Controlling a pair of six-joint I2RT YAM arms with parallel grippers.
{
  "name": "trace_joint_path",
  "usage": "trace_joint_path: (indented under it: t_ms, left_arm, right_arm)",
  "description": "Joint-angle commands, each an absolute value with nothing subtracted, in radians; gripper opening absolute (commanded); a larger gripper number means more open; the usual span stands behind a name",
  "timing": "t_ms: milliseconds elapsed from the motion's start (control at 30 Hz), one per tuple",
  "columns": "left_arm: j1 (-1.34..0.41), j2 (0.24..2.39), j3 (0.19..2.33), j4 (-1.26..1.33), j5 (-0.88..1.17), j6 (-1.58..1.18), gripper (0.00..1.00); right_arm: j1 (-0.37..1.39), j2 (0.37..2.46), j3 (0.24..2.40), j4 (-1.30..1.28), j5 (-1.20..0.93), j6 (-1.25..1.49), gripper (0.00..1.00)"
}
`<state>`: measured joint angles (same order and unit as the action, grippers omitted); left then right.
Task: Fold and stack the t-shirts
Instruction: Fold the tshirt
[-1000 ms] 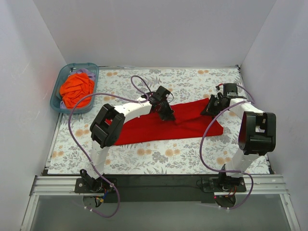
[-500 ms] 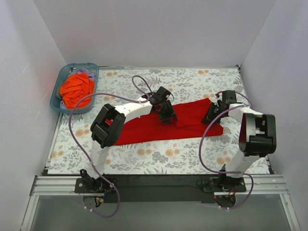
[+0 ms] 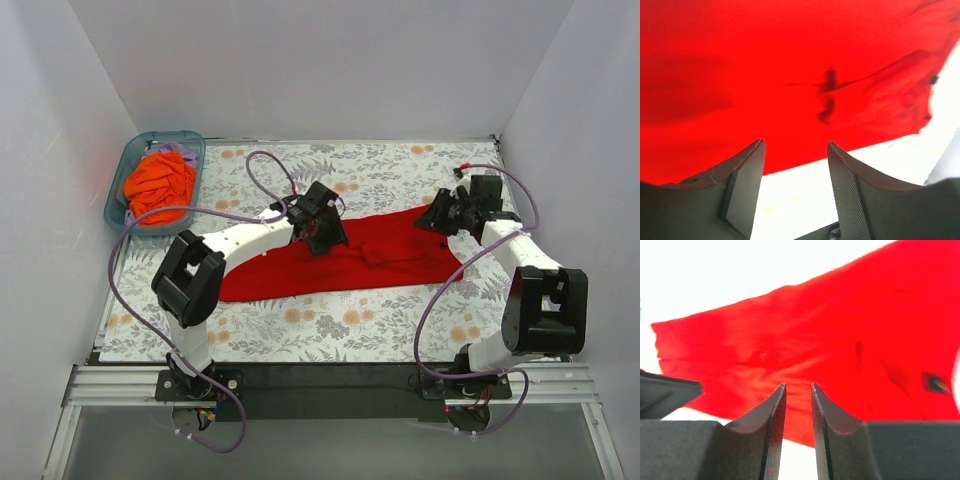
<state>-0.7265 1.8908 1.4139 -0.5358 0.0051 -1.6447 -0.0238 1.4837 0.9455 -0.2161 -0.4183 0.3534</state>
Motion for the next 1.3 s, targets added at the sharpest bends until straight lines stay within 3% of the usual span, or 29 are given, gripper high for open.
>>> trace_joint_path:
  t_ms: [0,200,567,800,933,1267]
  left_arm:
    - [-0.698,1.792,1.304,-0.561,-0.071,-1.614,0.51]
    - [-0.546,1.648,1.097,-0.531,-0.052,-1.563,0.49]
    - [-0.368,1.595,1.06,-0.548,-0.064,-1.425,0.5]
    - [-0.348,1.693,1.213,-0.598,-0.069,-1.301,0.52]
    - [-0.348,1.761,1.302,-0.614,-0.087,-1.238,0.52]
    - [-0.348,1.948,1.437,-0.675,-0.135,-1.134,0.53]
  right_arm:
    - [0.056,1.505,0.934,-0.083,-0.599,0.402,0.33]
    - [0.196,1.612,0.838,0.15,-0.687,0.514,0.34]
    - [0.241,1.827,0.853,0.241,-0.693,0.532,0.33]
    - [0.209,1.677,0.877,0.235,-0.784,0.56,0.34]
    - [0.115,1.554,0.781,0.223,-0.753,0.603,0.36]
    - [-0.023,1.515,0.6,0.209,-0.68,0.614,0.36]
